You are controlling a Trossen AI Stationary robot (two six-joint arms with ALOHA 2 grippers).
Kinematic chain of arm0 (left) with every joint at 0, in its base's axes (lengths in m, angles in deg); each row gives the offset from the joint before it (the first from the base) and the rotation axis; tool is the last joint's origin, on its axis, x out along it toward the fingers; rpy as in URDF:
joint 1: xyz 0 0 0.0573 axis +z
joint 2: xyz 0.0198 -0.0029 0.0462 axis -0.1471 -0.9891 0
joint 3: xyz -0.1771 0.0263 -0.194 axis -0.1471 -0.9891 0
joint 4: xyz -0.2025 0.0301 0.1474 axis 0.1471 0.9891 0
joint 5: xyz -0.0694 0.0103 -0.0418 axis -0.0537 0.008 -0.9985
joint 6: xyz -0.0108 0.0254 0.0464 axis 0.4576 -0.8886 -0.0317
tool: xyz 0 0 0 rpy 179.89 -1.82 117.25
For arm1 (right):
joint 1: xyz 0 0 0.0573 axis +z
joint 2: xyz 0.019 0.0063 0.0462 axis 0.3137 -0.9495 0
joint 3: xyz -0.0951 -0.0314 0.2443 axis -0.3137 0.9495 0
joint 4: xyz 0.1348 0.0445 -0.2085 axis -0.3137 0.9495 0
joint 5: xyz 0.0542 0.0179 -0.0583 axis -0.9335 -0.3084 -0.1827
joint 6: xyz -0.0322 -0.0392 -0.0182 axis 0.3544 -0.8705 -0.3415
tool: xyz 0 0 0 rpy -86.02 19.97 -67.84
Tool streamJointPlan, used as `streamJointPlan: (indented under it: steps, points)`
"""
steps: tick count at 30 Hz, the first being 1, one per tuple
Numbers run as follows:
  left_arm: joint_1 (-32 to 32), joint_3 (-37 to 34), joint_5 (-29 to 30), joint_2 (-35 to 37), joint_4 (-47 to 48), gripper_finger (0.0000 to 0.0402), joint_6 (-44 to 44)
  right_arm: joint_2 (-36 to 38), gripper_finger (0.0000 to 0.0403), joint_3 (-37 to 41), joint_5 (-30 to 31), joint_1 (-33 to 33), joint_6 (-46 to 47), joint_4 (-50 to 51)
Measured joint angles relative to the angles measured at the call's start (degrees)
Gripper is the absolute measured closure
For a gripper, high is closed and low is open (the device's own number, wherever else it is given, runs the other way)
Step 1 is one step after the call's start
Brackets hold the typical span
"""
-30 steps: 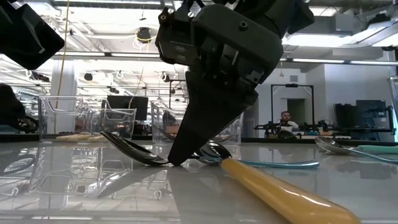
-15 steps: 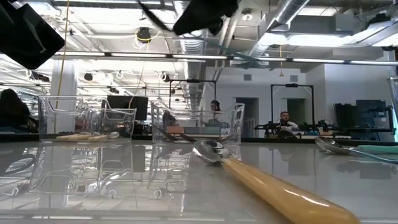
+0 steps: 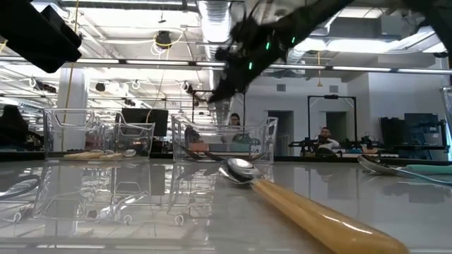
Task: Sort silverware by color (type)
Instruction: Put the blue spoon into the top middle transparent bin
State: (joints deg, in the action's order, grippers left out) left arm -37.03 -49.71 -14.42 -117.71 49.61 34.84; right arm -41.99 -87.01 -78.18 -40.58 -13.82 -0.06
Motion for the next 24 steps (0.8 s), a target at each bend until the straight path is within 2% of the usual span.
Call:
streamJointPlan:
  steps: [3, 8, 14, 19, 24]
  points:
    - [0.5, 0.0, 0.7, 0.0, -0.1, 0.0284, -1.7, -3.1, 0.0357, 0.2, -0.4, -2.1, 0.2, -0.1]
    - [1.8, 0.0, -0.2, 0.0, 0.1, 0.0284, -6.8, -3.9, 0.0319, 0.0, -0.6, -4.2, 2.9, 3.4]
    - [3.9, 0.0, -0.5, 0.0, 0.2, 0.0284, -13.7, -1.2, 0.0241, -1.1, -0.7, -4.4, 9.4, 8.1]
    - [6.0, 0.0, -1.4, 0.0, 0.3, 0.0284, -18.9, 3.3, 0.0191, -8.6, -0.8, -3.0, 21.8, 30.1]
    - [9.3, 0.0, -1.6, 0.0, -0.3, 0.0284, -22.8, 9.8, 0.0184, -10.3, -2.9, 3.3, 30.1, 53.0]
